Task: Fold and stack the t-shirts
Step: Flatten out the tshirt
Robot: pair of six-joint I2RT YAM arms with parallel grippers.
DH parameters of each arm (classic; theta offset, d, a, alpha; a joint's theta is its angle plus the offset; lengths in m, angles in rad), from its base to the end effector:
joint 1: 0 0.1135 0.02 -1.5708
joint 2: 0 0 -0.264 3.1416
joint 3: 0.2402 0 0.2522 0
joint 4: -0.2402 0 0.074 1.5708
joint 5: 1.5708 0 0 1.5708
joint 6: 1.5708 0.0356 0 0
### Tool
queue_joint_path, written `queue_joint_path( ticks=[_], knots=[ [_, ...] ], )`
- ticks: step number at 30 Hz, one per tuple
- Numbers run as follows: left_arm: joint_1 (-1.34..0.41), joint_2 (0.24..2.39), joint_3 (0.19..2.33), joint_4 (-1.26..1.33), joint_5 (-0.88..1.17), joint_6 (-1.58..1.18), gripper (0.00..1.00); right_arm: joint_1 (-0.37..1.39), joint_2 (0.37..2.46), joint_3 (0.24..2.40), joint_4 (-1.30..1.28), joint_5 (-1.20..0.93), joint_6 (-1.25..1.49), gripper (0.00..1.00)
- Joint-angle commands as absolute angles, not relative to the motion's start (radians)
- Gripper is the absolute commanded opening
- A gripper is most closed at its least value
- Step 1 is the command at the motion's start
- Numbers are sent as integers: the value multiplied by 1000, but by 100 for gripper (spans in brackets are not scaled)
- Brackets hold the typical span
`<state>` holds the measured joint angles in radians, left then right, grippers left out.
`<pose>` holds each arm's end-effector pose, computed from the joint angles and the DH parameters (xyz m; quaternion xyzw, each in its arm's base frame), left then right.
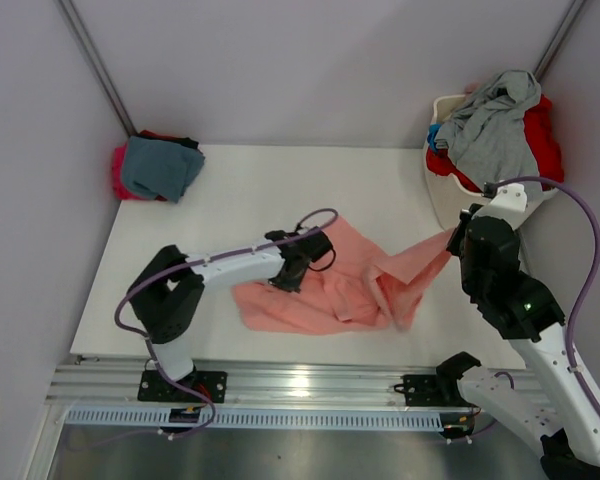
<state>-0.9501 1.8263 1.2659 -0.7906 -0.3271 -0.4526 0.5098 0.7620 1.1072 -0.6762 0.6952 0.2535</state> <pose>0.2126 -0.2777 0.1844 0.2241 0.9549 0.0538 0.1871 0.1290 0.0460 0.4022 0.0985 0.7843 -0.0539 0.6102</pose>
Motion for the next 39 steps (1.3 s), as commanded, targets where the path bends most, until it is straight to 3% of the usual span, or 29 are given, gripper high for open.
queue_joint_path(
  ticks=[1, 7, 10, 16, 18, 22, 30, 39],
  knots=[
    [-853, 1692, 1157, -871, -460, -552, 1, 520, 755, 1092, -631, 704, 242, 0],
    [-821, 1620, 1126, -952, -569, -673, 4, 520, 773, 1072, -612, 675, 239, 0],
    [-828, 1553, 1131, -921, -560, -667, 44, 520, 779, 1063, -604, 667, 238, 0],
    [-874, 1396, 1134, -810, -572, -606, 79, 523, 788, 1051, -594, 669, 224, 0],
    [-876, 1368, 1121, -758, -517, -569, 79, 522, 790, 1048, -591, 670, 219, 0],
    [-900, 1347, 1057, -632, -405, -506, 66, 523, 798, 1048, -586, 672, 219, 0],
    [-1090, 1532, 1071, -482, -325, -414, 63, 526, 801, 1042, -591, 672, 232, 0],
    [-1232, 1703, 1137, -557, -636, -227, 62, 545, 782, 1029, -615, 690, 261, 0]
  ],
)
